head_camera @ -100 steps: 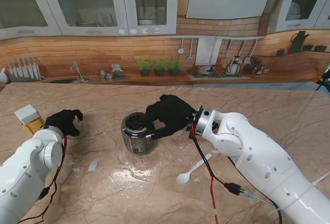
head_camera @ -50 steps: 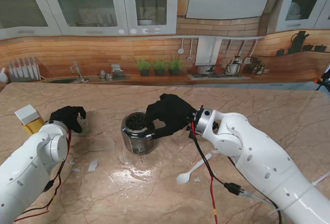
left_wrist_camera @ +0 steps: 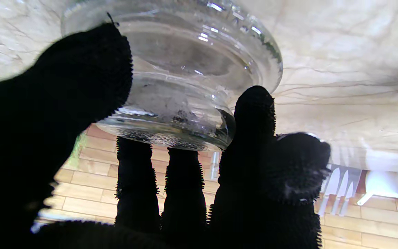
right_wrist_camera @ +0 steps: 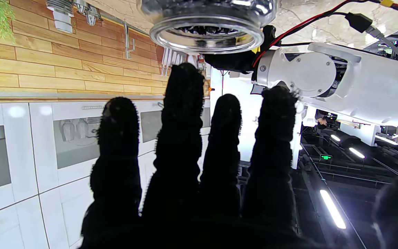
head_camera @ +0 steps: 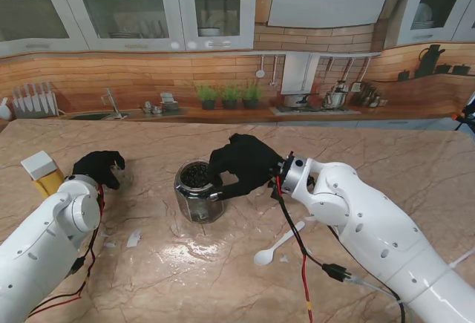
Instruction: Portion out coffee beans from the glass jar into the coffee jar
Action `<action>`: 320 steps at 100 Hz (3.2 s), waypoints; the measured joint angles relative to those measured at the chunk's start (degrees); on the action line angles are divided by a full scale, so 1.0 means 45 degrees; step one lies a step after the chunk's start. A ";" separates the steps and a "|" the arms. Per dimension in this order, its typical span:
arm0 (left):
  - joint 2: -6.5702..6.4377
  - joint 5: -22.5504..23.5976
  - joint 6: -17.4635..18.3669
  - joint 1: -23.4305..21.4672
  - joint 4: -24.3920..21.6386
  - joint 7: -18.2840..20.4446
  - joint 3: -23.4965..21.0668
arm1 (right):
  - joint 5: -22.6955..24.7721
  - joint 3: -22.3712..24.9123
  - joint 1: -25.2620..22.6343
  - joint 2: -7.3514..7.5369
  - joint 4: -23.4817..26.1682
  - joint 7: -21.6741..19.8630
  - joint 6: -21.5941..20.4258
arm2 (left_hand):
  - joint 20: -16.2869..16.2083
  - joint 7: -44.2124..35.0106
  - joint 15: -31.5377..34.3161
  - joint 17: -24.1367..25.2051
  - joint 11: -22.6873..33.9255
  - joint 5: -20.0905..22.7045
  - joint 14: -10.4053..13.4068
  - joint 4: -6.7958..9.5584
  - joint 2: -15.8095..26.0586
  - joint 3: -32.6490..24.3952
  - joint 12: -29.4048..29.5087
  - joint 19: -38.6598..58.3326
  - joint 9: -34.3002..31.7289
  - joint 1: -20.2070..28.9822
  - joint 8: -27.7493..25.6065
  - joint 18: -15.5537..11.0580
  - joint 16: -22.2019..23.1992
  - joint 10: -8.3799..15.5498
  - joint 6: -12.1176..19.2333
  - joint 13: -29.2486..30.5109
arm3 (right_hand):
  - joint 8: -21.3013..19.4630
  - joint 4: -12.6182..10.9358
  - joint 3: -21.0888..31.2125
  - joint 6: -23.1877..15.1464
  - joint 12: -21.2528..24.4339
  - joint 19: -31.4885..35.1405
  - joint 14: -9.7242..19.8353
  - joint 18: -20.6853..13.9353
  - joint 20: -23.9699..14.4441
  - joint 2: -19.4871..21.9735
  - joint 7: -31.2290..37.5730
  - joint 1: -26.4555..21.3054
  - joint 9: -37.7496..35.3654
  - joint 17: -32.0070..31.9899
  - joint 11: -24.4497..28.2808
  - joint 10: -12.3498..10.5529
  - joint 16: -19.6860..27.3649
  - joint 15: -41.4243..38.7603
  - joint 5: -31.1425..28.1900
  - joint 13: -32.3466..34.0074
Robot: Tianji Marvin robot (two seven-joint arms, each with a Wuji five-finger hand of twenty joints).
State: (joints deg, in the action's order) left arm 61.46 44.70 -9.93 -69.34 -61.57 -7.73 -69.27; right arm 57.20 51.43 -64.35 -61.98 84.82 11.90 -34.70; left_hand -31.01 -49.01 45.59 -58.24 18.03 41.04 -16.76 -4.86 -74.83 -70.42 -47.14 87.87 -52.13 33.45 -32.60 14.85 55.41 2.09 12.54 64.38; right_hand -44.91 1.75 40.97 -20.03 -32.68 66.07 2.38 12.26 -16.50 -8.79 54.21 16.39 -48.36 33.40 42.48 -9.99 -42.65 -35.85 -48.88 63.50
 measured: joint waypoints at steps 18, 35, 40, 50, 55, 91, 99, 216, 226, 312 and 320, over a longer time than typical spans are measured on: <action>0.0012 0.0578 0.0324 -0.0942 -0.1173 0.0514 -0.0714 | 0.0114 0.0068 -0.0043 -0.0016 0.0000 0.0145 -0.0007 | 0.0128 0.0002 0.0144 -0.0101 0.0000 0.0209 -0.0108 0.0919 -0.0261 0.0389 0.0020 0.0350 -0.0182 0.0019 -0.0112 0.0164 -0.0656 0.0024 0.0007 0.0157 | 0.0000 -0.0006 -0.0002 0.0000 0.0000 0.0000 0.0002 -0.0109 0.0007 0.0000 0.0005 -0.0126 0.0000 0.0002 0.0006 0.0000 0.0000 0.0000 0.0000 0.0002; 0.0022 0.1042 0.0693 -0.1503 -0.1894 0.0680 -0.1090 | 0.0140 0.0128 -0.0107 -0.0017 0.0015 0.0185 -0.0012 | 0.0232 0.0030 0.0529 -0.0223 0.0000 0.0445 -0.0135 0.1411 -0.0533 0.0761 0.0070 0.0427 -0.0703 0.0050 -0.0118 0.0223 -0.0719 0.0036 0.0042 0.0314 | 0.0000 -0.0007 -0.0002 0.0000 0.0000 0.0000 0.0003 -0.0118 0.0016 0.0000 0.0015 -0.0126 0.0000 0.0007 0.0178 0.0000 0.0000 0.0000 0.0000 0.0031; 0.0023 0.1057 0.0739 -0.1686 -0.2153 0.0886 -0.1250 | 0.0161 0.0148 -0.0128 -0.0017 0.0028 0.0195 -0.0016 | 0.0252 0.0030 0.0696 -0.0224 -0.0001 0.0548 -0.0135 0.1515 -0.0661 0.0790 0.0073 0.0437 -0.0810 0.0053 -0.0118 0.0230 -0.0719 0.0036 0.0064 0.0319 | 0.0000 -0.0008 -0.0001 0.0000 0.0000 0.0000 0.0004 -0.0120 0.0016 -0.0001 0.0016 -0.0126 0.0000 0.0017 0.0177 0.0000 0.0000 -0.0001 0.0000 0.0039; 0.0016 0.1120 0.0793 -0.1915 -0.2557 0.1217 -0.1438 | 0.0202 0.0194 -0.0177 -0.0017 0.0042 0.0218 -0.0017 | 0.0258 0.0030 0.0867 -0.0261 -0.0001 0.0590 -0.0135 0.1634 -0.0670 0.0923 0.0073 0.0455 -0.0922 0.0058 -0.0118 0.0240 -0.0719 0.0036 0.0065 0.0367 | 0.0000 -0.0009 -0.0001 -0.0001 0.0000 0.0000 0.0006 -0.0121 0.0020 -0.0002 0.0018 -0.0126 0.0000 0.0019 0.0177 0.0000 0.0001 -0.0005 0.0000 0.0094; 0.0014 0.1122 0.0823 -0.1979 -0.2701 0.1365 -0.1522 | 0.0209 0.0210 -0.0201 -0.0015 0.0045 0.0225 -0.0017 | 0.0259 0.0030 0.0870 -0.0295 -0.0001 0.0591 -0.0135 0.1634 -0.0670 0.0953 0.0073 0.0458 -0.0933 0.0058 -0.0126 0.0249 -0.0719 0.0036 0.0065 0.0418 | 0.0000 -0.0009 -0.0001 -0.0001 -0.0001 0.0000 0.0006 -0.0121 0.0021 -0.0004 0.0018 -0.0126 0.0000 0.0019 0.0178 0.0000 0.0000 -0.0006 0.0000 0.0094; -0.0004 0.1175 0.1647 -0.2838 -0.4772 0.2289 -0.2732 | 0.0344 0.0497 -0.0434 0.0003 0.0154 0.0182 0.0032 | 0.0263 0.0030 0.1163 -0.0305 -0.0005 0.0680 -0.0135 0.2023 -0.0672 0.1274 0.0073 0.0541 -0.1057 0.0070 -0.0157 0.0272 -0.0719 0.0036 0.0067 0.0446 | 0.0000 -0.0010 0.0007 -0.0001 -0.0001 0.0000 0.0009 -0.0125 0.0132 -0.0196 0.0064 -0.0126 0.0000 0.0021 0.0180 0.0000 0.0004 -0.0029 0.0000 0.0096; -0.0032 0.1176 0.1863 -0.3037 -0.5431 0.2722 -0.3014 | 0.0451 0.0670 -0.0562 0.0025 0.0194 0.0177 0.0052 | 0.0264 0.0031 0.1204 -0.0305 -0.0005 0.0700 -0.0135 0.2236 -0.0672 0.1362 0.0073 0.0571 -0.1085 0.0070 -0.0159 0.0273 -0.0716 0.0036 0.0069 0.0449 | 0.0000 -0.0010 0.0007 -0.0001 -0.0001 0.0000 0.0010 -0.0126 0.0146 -0.0196 0.0155 -0.0126 0.0000 0.0023 0.0180 0.0000 0.0005 -0.0147 0.0000 0.0099; -0.0555 -0.0791 0.2935 -0.2509 -1.0534 0.6341 -0.1560 | 0.1515 0.2855 -0.2664 0.0345 0.0888 0.0444 0.0432 | -0.0029 0.0030 0.1222 -0.0307 -0.0006 0.0707 -0.0135 0.2368 -0.0673 0.1412 0.0073 0.0596 -0.1101 0.0072 -0.0312 0.0274 -0.0651 0.0036 0.0070 0.0456 | 0.0000 -0.0012 0.0009 -0.0003 -0.0001 0.0000 0.0030 -0.0130 0.0152 -0.0320 0.0182 -0.0126 -0.0258 0.0045 0.0312 -0.0004 0.0030 -0.0159 -0.0070 0.0112; -0.0541 -0.0803 0.2707 -0.2318 -1.0538 0.6297 -0.1042 | 0.1561 0.2993 -0.2815 0.0369 0.0943 0.0508 0.0451 | -0.0041 0.0030 0.1222 -0.0307 -0.0006 0.0707 -0.0135 0.2368 -0.0673 0.1415 0.0073 0.0596 -0.1101 0.0072 -0.0319 0.0274 -0.0650 0.0036 0.0070 0.0456 | 0.0000 -0.0012 0.0009 -0.0002 -0.0001 0.0000 0.0031 -0.0130 0.0152 -0.0320 0.0186 -0.0126 -0.0286 0.0049 0.0320 -0.0004 0.0031 -0.0160 -0.0070 0.0114; -0.0149 -0.0430 0.1631 -0.0451 -0.8412 0.5024 0.1757 | 0.1865 0.3360 -0.3380 0.0480 0.1033 0.0643 0.0766 | -0.0165 0.0030 0.1225 -0.0307 -0.0006 0.0707 -0.0132 0.2633 -0.0673 0.1551 0.0073 0.0596 -0.1105 0.0075 -0.0469 0.0274 -0.0469 0.0035 0.0074 0.0458 | 0.0000 -0.0012 0.0009 -0.0010 -0.0001 0.0000 0.0034 -0.0134 0.0152 -0.0321 0.0328 -0.0126 -0.0292 0.0140 0.0322 -0.0006 0.0031 -0.0184 -0.0305 0.0208; -0.0129 -0.0439 0.1472 -0.0332 -0.8261 0.5006 0.1816 | 0.1866 0.3351 -0.3379 0.0481 0.1024 0.0643 0.0784 | -0.0165 0.0030 0.1225 -0.0307 -0.0006 0.0707 -0.0132 0.2632 -0.0673 0.1551 0.0071 0.0596 -0.1105 0.0074 -0.0482 0.0274 -0.0463 0.0035 0.0076 0.0458 | 0.0000 -0.0012 0.0009 -0.0011 -0.0001 0.0000 0.0033 -0.0134 0.0152 -0.0321 0.0329 -0.0126 -0.0294 0.0151 0.0322 -0.0006 0.0031 -0.0184 -0.0305 0.0212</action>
State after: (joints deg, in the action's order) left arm 60.88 42.73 -3.31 -70.84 -98.75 14.79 -61.10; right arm 65.59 66.51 -79.56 -59.81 89.43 14.79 -31.18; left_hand -31.76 -48.87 51.10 -59.62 18.01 44.22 -17.36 6.98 -77.86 -63.44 -46.82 90.55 -57.11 33.79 -34.77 16.08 53.33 2.25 12.88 66.44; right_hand -44.92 1.69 41.01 -20.08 -32.68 66.07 2.53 11.66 -15.81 -10.23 55.69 15.82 -49.69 34.09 43.93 -10.02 -42.51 -36.67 -50.25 64.45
